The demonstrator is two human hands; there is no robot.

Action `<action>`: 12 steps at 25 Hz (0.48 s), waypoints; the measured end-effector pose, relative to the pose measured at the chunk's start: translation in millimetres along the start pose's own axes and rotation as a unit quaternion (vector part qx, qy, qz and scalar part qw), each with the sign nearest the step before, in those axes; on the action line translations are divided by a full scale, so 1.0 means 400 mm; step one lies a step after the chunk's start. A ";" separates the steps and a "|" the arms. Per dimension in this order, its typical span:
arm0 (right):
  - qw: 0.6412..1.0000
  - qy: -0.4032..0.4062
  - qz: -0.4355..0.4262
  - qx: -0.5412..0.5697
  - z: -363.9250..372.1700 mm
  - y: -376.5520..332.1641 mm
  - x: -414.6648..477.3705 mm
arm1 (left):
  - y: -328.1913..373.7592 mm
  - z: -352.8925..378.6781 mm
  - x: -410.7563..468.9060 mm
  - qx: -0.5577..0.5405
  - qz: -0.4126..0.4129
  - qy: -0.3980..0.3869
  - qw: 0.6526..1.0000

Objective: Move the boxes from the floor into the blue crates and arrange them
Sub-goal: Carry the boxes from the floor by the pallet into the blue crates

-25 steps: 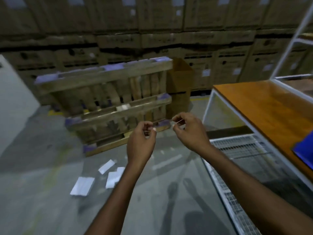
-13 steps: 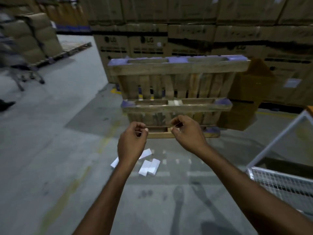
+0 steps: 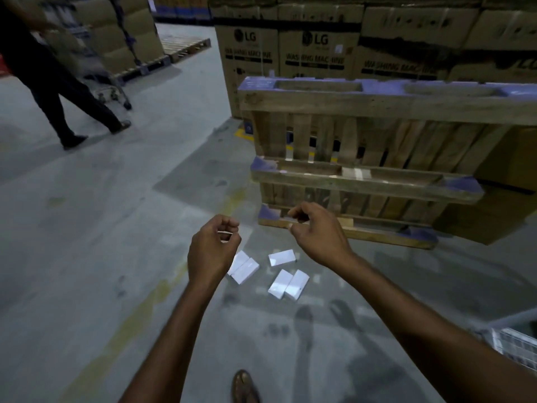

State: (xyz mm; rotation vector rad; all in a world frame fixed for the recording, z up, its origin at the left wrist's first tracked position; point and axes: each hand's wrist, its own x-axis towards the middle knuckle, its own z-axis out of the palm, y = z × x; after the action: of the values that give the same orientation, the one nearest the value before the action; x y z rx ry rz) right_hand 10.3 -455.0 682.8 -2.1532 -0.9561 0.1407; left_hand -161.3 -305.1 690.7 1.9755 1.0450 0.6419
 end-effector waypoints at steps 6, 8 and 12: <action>0.999 -0.017 0.031 0.001 0.242 -0.038 0.174 | -0.159 -0.036 0.250 -0.002 -0.024 -0.024 0.999; 0.999 -0.022 0.048 0.004 0.322 -0.041 0.230 | -0.218 -0.037 0.330 0.004 -0.037 -0.039 0.999; 0.997 -0.033 0.074 0.003 0.434 -0.015 0.317 | -0.333 -0.010 0.449 0.016 -0.062 -0.053 0.996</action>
State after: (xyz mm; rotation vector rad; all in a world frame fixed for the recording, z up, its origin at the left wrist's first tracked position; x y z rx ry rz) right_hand 31.7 -262.5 589.1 -2.2245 -0.8310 0.2872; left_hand -127.5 -105.9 594.7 1.9324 1.1093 0.4496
